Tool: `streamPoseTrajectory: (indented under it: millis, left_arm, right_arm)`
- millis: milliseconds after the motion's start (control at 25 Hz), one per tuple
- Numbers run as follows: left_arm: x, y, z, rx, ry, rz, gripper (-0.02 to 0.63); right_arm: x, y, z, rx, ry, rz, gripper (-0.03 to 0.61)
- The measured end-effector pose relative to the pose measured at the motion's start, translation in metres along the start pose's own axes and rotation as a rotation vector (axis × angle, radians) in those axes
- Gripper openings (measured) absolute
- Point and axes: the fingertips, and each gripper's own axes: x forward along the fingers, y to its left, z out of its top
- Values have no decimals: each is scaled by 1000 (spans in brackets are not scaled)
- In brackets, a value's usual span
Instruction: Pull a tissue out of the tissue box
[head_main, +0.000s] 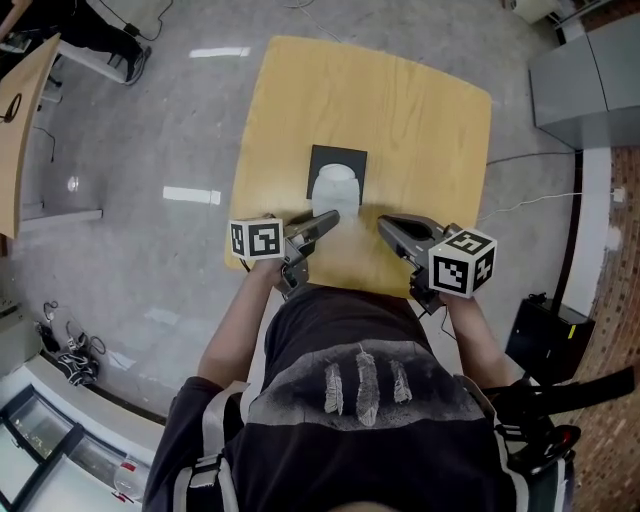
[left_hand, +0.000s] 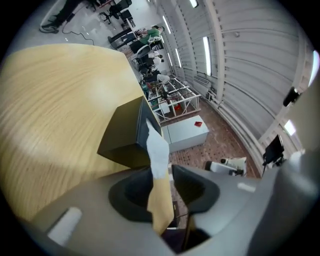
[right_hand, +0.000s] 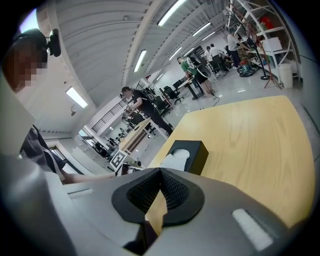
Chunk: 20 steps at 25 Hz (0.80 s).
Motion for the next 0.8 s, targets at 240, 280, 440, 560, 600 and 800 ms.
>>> streamPoseTrajectory:
  millis: [240, 280, 440, 560, 600, 800]
  left_arm:
    - [-1, -7, 9, 2, -34, -40, 16]
    - [-1, -7, 9, 5, -31, -41, 9]
    - [-2, -8, 8, -1, -26, -46, 5]
    - [-2, -11, 7, -6, -25, -51, 5]
    - [-3, -11, 7, -5, -26, -44, 5]
    - [-9, -17, 14, 14, -36, -29, 3]
  right_arm:
    - [2, 2, -2, 6, 9, 1, -5]
    - [2, 2, -2, 9, 11, -2, -5]
    - [4, 0, -3, 26, 11, -12, -5]
    - [6, 1, -3, 31, 13, -10, -5]
    - [6, 1, -3, 32, 15, -10, -5]
    - [9, 1, -3, 44, 23, -13, -5]
